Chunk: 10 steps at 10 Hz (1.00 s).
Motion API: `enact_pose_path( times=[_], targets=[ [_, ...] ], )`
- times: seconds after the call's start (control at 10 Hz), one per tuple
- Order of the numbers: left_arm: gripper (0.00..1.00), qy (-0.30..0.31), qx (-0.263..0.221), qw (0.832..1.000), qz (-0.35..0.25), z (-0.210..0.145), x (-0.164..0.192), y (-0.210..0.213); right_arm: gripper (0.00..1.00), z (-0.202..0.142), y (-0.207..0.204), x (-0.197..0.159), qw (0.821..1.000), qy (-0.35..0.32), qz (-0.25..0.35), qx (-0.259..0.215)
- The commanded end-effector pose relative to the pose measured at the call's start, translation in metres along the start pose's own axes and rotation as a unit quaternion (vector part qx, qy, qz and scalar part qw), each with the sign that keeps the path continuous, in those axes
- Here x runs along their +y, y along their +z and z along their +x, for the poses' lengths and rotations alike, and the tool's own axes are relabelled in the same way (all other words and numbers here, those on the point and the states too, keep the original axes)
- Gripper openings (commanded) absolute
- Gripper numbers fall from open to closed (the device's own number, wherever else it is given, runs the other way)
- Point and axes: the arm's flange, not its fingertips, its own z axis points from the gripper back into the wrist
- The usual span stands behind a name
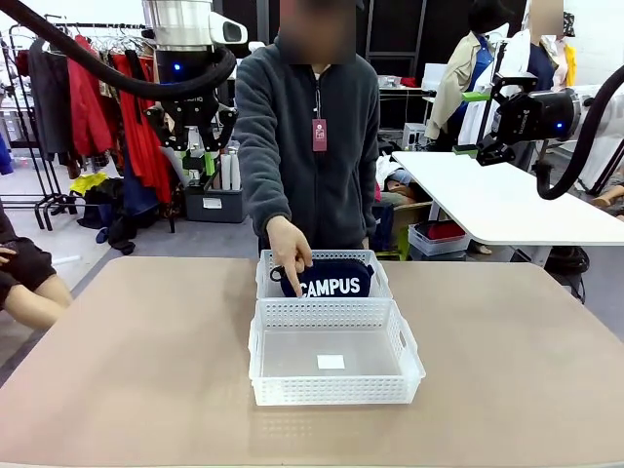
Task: Distribute items into two baskets.
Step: Place the picked Stapler into the Organizing basket as instructed by the person.
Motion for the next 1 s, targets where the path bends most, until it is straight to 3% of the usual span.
enact_pose_path(
  times=[0.0, 0.9],
  targets=[
    [0.0, 0.005, -0.002, 1.0, 0.0, -0.0029, 0.0002, 0.0017, 1.0, -0.0005, 0.0003, 0.0024, 1.0, 0.002, 0.002, -0.001],
    [0.0, 0.0, 0.0, 1.0, 0.0, 0.0, 0.0, 0.0, 1.0, -0.0005, 0.0003, 0.0024, 1.0, 0.002, 0.002, -0.001]
  ],
)
